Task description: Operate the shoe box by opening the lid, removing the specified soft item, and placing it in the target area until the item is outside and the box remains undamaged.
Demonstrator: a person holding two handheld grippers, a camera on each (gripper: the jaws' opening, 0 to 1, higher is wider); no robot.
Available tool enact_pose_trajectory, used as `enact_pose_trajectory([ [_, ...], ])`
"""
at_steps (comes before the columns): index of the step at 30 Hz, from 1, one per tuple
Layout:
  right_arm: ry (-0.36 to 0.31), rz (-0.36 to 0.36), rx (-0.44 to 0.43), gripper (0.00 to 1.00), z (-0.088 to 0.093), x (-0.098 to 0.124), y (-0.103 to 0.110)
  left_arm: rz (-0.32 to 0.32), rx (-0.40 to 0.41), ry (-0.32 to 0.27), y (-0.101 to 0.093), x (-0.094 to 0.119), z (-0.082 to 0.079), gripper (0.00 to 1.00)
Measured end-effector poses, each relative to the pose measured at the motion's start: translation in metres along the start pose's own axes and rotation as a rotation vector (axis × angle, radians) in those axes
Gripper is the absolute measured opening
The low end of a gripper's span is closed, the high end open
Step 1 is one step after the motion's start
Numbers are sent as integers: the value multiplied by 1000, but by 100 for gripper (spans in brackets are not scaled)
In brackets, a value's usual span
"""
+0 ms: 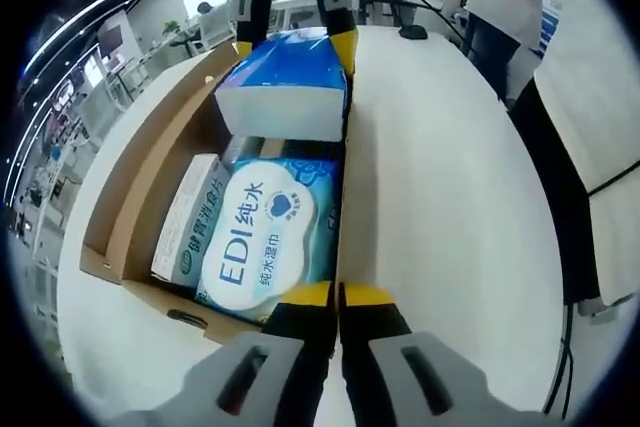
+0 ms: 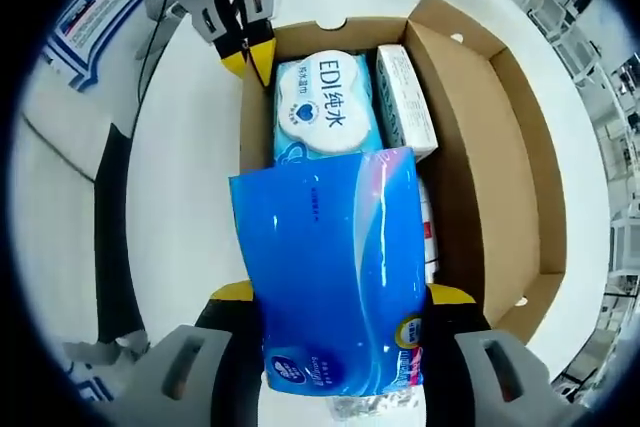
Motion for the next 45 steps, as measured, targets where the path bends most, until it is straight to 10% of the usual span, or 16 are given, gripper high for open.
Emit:
enact_pose_trajectory([
  [45,9,-37,-8,61,43,44,-4,-6,6,25,0,-1,0,1],
])
Point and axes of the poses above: the point that each gripper's makers call its tool centre point, and the gripper's own axes: x roughly backward along the fingers, y roughly to its left, z roughly out of its underside, the point moved 2 cm from there along x, roughly backward along the fingers, and after that the axes turned 15 degrees about y, right-handed, at the moved point
